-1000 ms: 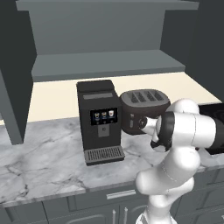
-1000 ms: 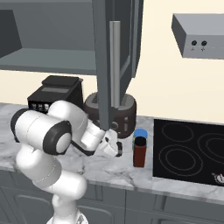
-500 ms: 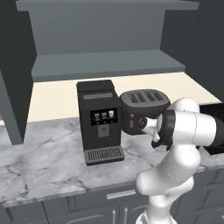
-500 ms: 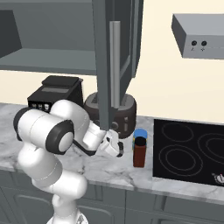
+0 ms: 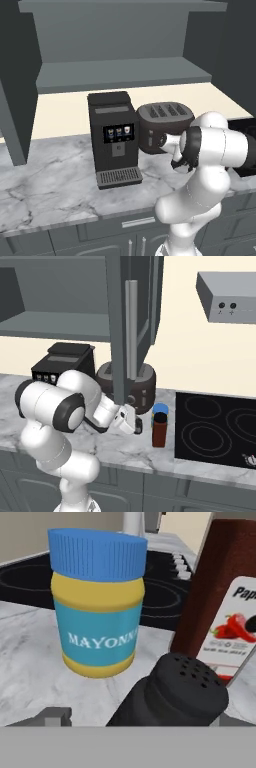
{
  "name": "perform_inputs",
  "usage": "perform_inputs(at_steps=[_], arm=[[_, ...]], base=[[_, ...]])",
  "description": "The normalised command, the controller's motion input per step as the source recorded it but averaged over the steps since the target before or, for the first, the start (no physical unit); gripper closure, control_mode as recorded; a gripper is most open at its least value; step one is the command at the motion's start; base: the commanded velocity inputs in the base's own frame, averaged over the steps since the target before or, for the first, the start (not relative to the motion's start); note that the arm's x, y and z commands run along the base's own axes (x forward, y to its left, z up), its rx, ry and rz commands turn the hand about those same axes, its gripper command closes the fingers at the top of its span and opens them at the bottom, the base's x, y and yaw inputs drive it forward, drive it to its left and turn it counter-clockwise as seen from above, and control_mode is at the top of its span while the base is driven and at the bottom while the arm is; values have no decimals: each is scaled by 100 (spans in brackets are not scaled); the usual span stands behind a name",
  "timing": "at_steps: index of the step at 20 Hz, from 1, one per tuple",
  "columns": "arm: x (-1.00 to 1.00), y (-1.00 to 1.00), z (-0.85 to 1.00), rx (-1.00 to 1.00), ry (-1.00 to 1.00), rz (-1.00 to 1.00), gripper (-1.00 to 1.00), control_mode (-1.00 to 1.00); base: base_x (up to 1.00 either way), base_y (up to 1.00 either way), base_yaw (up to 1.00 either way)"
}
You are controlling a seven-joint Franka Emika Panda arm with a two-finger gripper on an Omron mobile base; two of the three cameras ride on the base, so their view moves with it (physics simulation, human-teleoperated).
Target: Collect the paprika, mayonnaise, and shaker from the cabinet and place them next to the stove.
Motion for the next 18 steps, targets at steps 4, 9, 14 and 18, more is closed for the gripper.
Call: perform_inputs(at_steps=[4,9,14,18], arm=[[-13,27,-9,0,0,-1,-100,-100],[-13,36,-8,0,0,-2,-100,-100],[-11,38,-1,0,0,-1,-100,-100],[-40,46,0,0,0,-1,-100,-100]], base=[[0,0,0],[0,0,0],[0,0,0],[0,0,0]])
